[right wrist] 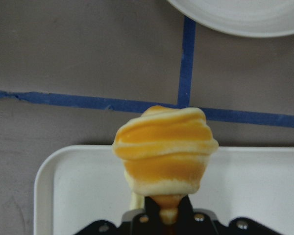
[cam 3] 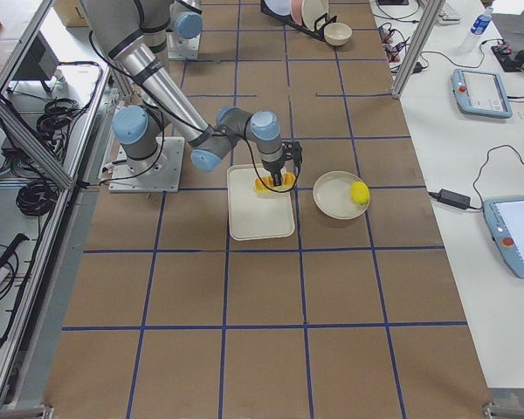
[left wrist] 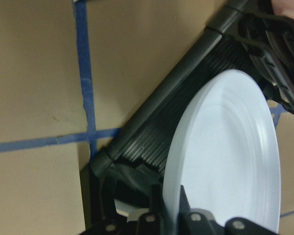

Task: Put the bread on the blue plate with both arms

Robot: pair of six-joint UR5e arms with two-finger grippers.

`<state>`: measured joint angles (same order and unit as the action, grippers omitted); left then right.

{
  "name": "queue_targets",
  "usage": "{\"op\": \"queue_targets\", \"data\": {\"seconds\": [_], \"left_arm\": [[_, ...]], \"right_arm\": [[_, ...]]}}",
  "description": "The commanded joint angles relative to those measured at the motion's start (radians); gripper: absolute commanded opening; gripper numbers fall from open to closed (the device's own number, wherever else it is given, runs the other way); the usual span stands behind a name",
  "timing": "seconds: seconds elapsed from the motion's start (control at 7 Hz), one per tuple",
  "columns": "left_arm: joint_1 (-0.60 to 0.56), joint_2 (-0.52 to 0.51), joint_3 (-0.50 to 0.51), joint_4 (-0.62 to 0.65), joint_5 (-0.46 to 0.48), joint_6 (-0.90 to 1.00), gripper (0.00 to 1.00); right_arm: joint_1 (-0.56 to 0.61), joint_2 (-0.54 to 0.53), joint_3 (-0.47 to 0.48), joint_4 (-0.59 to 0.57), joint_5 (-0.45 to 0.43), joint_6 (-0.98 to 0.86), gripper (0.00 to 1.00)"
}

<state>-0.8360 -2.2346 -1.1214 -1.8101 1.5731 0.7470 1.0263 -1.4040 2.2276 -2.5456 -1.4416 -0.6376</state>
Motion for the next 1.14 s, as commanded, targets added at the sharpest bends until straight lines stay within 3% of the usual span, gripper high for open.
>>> {"op": "queue_targets", "data": {"seconds": [0.0,0.29,0.43,0.71,0.86,1.0], "left_arm": [[0.011,0.068,-0.001,-0.046,0.025,0.000,0.03],[0.003,0.177,-0.020,-0.121,0.027,-0.014,0.02],[-0.003,0.246,-0.046,-0.165,0.021,-0.052,0.02],[-0.076,0.392,-0.151,-0.175,0.015,-0.122,0.02],[-0.131,0.482,-0.217,-0.173,0.015,-0.215,0.02],[-0.206,0.545,-0.289,-0.172,-0.011,-0.327,0.02]], "right_arm": [[0.021,-0.117,-0.046,0.173,-0.025,0.003,0.03],[0.021,-0.305,-0.133,0.523,-0.062,0.006,0.04],[0.024,-0.349,-0.205,0.686,-0.060,0.037,0.04],[0.092,-0.354,-0.442,0.999,-0.062,0.132,0.04],[0.162,-0.348,-0.539,1.074,-0.063,0.221,0.04],[0.229,-0.345,-0.569,1.076,-0.091,0.270,0.03]]}}
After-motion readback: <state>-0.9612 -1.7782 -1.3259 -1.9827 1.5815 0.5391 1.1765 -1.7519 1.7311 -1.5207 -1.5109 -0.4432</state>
